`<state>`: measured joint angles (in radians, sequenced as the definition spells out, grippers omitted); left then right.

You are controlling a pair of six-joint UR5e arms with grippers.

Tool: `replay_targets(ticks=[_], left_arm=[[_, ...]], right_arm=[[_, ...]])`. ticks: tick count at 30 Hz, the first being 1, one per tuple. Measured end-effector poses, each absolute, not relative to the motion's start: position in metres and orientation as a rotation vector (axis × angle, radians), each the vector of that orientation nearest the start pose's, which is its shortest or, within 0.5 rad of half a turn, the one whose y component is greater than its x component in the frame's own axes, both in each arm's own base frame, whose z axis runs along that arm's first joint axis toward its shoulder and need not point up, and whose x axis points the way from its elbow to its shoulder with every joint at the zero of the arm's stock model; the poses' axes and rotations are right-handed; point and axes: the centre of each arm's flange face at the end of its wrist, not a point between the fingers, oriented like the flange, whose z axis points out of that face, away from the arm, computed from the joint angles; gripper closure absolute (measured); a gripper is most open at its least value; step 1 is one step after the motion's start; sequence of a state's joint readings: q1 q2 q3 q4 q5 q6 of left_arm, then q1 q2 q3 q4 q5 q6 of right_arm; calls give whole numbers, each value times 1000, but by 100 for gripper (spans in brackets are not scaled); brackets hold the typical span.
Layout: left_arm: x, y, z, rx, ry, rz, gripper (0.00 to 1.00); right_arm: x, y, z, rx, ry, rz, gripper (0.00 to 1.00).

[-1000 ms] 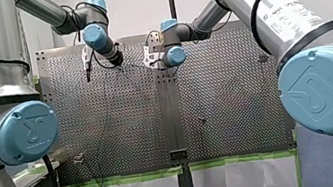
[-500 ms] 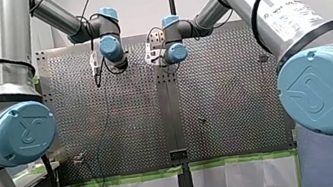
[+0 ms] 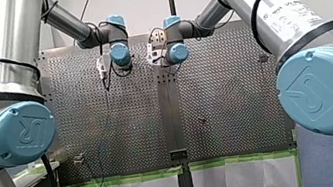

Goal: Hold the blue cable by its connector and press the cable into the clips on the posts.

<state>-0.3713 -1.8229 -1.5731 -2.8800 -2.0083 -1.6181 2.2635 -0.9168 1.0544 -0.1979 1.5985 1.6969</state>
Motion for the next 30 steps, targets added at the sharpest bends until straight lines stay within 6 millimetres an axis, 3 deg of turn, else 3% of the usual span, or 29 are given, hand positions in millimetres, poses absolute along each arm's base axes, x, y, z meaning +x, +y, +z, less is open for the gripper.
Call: replay_targets(ticks=[13,14,15,16,17,18,20,21,22,23,30], left_arm=[[513,-294,378,-121,1516,28,0],[513,-294,378,-120,1516,29,27],[513,-294,378,-119,1516,30,27],[513,-295,378,-117,1516,31,36],[512,-296,378,-114,1514,33,54],[511,-297,379,-112,1513,35,54],[509,-300,379,-107,1509,46,83],[509,-301,379,-106,1508,53,83],[508,-302,379,-104,1507,60,95],[507,-303,379,-103,1506,70,100],[502,-307,379,-104,1510,91,100]], right_arm=[[578,-500,350,1598,-916,1803,100],[578,-500,350,1599,-916,1803,100],[578,-500,350,1599,-916,1803,100],[578,-500,350,1599,-916,1803,100],[578,-500,350,1599,-916,1803,100],[578,-500,350,1599,-916,1802,100],[578,-500,349,1600,-917,1802,100],[578,-500,349,1599,-917,1802,100],[578,-500,349,1600,-917,1802,100],[578,-500,349,1601,-917,1802,100],[579,-499,348,1605,-917,1803,100]])
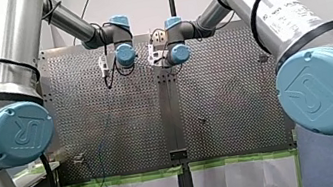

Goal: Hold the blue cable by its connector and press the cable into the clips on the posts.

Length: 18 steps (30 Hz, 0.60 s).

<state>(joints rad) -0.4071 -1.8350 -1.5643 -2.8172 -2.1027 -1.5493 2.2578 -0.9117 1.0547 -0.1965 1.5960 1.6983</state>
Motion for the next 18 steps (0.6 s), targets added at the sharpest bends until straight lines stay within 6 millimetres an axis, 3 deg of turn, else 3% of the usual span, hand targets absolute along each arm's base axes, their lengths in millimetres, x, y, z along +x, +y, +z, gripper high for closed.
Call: replay_targets(ticks=[11,18], left_arm=[[498,-314,376,-95,1518,74,100],[502,-326,346,-73,1565,75,100]], right_arm=[[578,-498,345,1615,-923,1794,100],[566,-501,323,1639,-969,1760,100]])
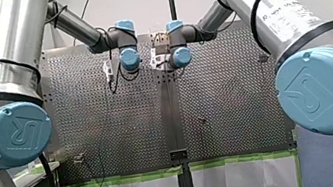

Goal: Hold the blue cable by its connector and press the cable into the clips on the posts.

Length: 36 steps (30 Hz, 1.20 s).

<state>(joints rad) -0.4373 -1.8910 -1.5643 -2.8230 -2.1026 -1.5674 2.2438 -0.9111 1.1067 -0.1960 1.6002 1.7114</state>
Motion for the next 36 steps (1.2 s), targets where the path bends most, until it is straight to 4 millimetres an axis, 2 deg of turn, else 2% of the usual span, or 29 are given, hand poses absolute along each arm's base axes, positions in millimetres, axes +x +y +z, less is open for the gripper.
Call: replay_targets(ticks=[7,11,18,23,29,36], left_arm=[[504,-345,305,-31,1618,73,100],[498,-363,277,-6,1649,58,100],[481,-394,261,-15,1640,3,100],[471,-410,237,7,1669,-3,100],[468,-417,201,9,1707,-8,100],[462,-411,177,6,1719,-18,100]], right_arm=[[550,-508,297,1637,-1003,1735,100],[546,-506,282,1649,-1000,1719,100],[537,-497,253,1695,-1019,1666,100],[526,-495,236,1715,-1031,1624,100],[510,-493,215,1734,-1052,1555,100],[495,-488,193,1750,-1067,1494,100]])
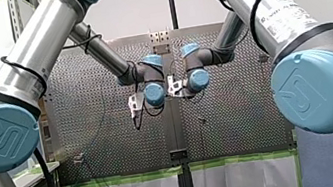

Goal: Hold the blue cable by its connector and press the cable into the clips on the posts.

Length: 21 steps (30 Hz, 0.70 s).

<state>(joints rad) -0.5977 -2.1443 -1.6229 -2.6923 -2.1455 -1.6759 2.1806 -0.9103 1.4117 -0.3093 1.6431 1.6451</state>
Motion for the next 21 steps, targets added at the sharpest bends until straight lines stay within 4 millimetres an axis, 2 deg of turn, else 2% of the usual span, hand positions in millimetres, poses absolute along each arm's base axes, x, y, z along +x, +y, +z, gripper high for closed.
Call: replay_targets(ticks=[13,21], left_arm=[[454,-411,149,26,1713,-58,100],[454,-415,105,51,1749,-61,100]], right_arm=[[473,-463,155,1746,-1113,1404,100],[456,-453,151,1713,-1120,1399,100]])
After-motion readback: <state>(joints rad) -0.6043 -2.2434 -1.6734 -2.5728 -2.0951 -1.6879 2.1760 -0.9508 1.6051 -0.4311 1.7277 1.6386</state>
